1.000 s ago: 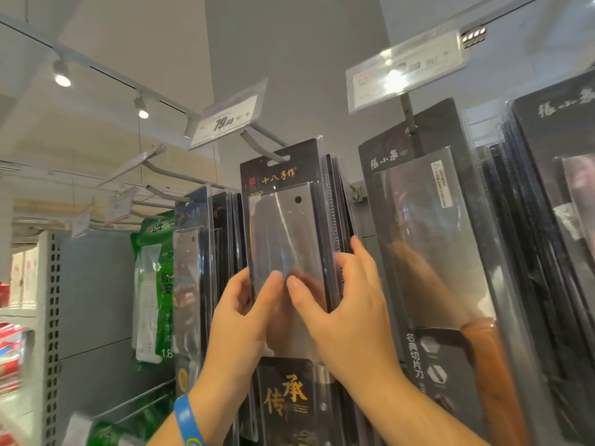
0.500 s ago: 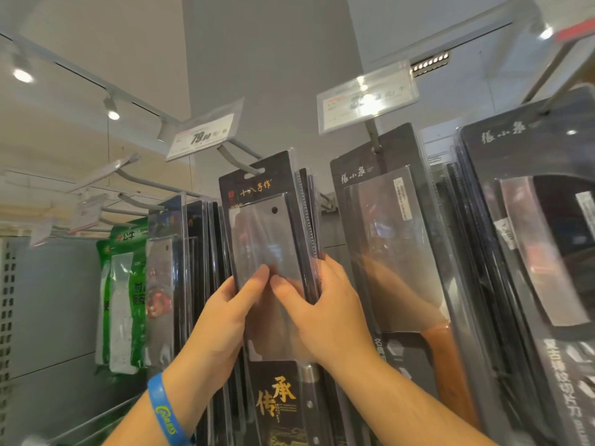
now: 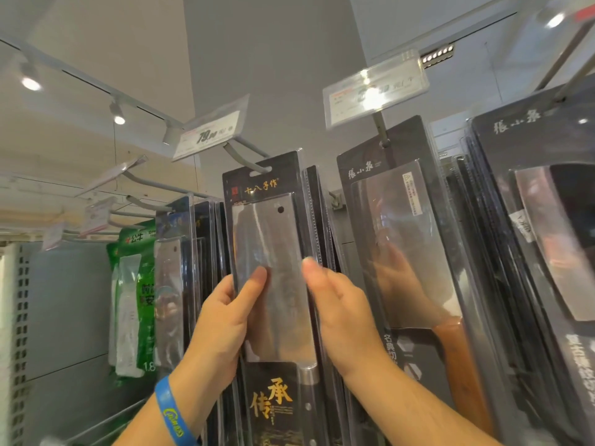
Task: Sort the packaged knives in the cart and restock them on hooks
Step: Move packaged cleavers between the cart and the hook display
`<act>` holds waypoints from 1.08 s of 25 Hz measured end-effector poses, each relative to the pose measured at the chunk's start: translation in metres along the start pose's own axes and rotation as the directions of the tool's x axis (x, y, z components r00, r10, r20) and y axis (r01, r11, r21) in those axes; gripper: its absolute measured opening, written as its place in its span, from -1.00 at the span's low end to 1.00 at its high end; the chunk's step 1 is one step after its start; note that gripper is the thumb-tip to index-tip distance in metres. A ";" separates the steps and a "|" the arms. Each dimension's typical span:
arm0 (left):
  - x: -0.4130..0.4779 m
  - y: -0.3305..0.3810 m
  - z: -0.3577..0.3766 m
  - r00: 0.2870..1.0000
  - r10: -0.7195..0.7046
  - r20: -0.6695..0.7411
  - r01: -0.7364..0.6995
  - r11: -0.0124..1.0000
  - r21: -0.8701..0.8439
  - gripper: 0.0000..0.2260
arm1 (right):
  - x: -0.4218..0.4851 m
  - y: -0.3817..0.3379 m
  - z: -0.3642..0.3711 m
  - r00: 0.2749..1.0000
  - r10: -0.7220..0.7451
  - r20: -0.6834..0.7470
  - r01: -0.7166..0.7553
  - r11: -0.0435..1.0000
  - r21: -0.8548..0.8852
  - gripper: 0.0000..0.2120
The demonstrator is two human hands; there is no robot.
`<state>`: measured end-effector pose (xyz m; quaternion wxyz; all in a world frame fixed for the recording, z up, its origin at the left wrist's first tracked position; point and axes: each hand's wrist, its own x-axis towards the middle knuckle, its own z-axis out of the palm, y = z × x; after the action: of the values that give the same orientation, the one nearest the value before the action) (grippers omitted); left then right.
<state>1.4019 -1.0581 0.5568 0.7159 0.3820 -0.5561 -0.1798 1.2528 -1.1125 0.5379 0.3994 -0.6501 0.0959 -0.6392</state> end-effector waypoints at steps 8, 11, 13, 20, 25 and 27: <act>0.004 0.005 -0.014 0.999 0.015 -0.031 -0.014 0.999 0.044 -0.57 | -0.004 0.008 0.006 0.971 -0.148 -0.187 0.142 0.989 -0.048 -0.16; 0.005 0.004 -0.011 0.999 0.010 -0.041 -0.006 0.997 0.081 -0.42 | -0.004 0.014 0.005 0.966 -0.189 -0.178 0.178 0.981 -0.072 -0.20; 0.005 0.002 -0.008 0.998 0.013 -0.068 -0.006 0.995 0.095 -0.31 | -0.002 0.015 0.000 0.974 -0.161 -0.160 0.155 0.987 -0.049 -0.31; 0.002 0.002 -0.010 1.000 -0.015 0.017 0.013 0.990 0.144 -0.31 | 0.032 0.024 -0.017 0.977 0.015 -0.214 -0.018 1.000 -0.014 -0.49; -0.004 0.004 -0.003 1.000 0.024 0.014 -0.026 0.988 0.149 -0.41 | 0.069 0.009 -0.024 0.941 0.337 -0.028 -0.336 0.941 0.039 -0.80; -0.005 0.005 -0.003 0.999 0.015 0.034 -0.020 0.987 0.157 -0.47 | 0.074 0.013 -0.025 0.952 0.307 -0.015 -0.307 0.951 -0.031 -0.89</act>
<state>1.4018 -1.0505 0.5568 0.6758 0.4295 -0.5835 -0.1354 1.2467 -1.1779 0.5819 0.4826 -0.6306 0.2085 -0.5709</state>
